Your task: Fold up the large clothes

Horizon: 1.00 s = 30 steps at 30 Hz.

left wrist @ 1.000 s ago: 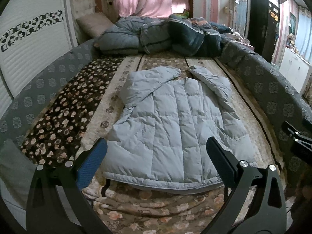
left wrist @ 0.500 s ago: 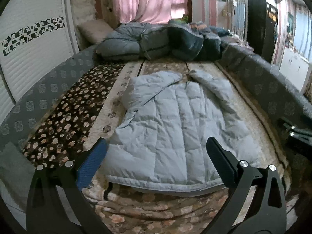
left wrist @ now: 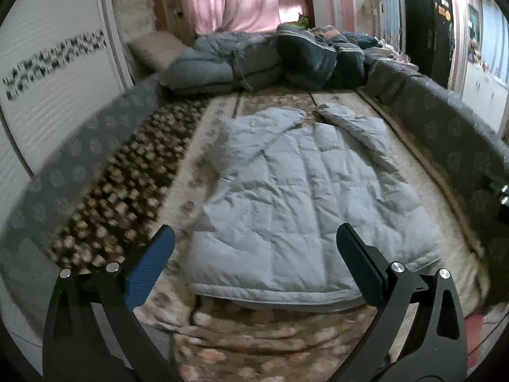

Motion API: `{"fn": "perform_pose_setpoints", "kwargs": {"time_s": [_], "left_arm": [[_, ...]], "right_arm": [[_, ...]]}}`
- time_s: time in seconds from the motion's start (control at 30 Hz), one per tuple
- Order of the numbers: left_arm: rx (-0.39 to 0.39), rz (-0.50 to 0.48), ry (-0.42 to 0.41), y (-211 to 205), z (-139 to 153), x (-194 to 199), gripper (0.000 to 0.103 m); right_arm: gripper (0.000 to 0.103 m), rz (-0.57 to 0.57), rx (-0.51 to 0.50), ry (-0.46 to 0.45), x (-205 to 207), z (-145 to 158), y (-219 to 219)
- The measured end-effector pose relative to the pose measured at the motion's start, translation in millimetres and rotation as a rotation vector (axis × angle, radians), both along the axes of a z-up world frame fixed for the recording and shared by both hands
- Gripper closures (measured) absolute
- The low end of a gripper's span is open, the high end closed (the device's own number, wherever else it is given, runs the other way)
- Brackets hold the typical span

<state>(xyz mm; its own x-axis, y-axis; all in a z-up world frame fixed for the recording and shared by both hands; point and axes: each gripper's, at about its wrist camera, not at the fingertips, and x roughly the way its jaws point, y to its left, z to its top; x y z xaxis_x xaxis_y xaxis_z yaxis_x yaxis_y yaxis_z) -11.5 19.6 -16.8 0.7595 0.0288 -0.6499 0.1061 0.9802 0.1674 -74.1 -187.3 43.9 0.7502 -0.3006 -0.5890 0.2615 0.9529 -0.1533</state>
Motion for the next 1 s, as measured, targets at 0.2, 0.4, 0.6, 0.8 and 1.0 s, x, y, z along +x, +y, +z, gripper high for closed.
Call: {"fn": "perform_pose_setpoints", "kwargs": {"time_s": [0.2,0.4,0.6,0.8,1.0], "left_arm": [[-0.072,0.043,-0.040,18.8,13.4,-0.6,0.003],[-0.080,0.021,-0.005,25.1,15.0,1.5,0.003],[-0.129,-0.032,0.042,18.8,9.3,17.8,0.003],[-0.132,-0.032,0.065,20.8,-10.3,35.4,0.003],[-0.087,0.016,-0.049,34.9,-1.1,41.5,0.003]], "right_arm": [[0.001,0.000,0.051,-0.002,6.7,1.8,-10.6],[0.001,0.040,0.070,-0.004,14.4,10.0,-8.6],[0.001,0.076,0.066,-0.011,24.6,15.7,-8.3],[0.001,0.075,0.094,0.040,36.6,1.9,-19.5],[0.001,0.023,0.095,-0.033,47.7,-2.6,-33.4]]}}
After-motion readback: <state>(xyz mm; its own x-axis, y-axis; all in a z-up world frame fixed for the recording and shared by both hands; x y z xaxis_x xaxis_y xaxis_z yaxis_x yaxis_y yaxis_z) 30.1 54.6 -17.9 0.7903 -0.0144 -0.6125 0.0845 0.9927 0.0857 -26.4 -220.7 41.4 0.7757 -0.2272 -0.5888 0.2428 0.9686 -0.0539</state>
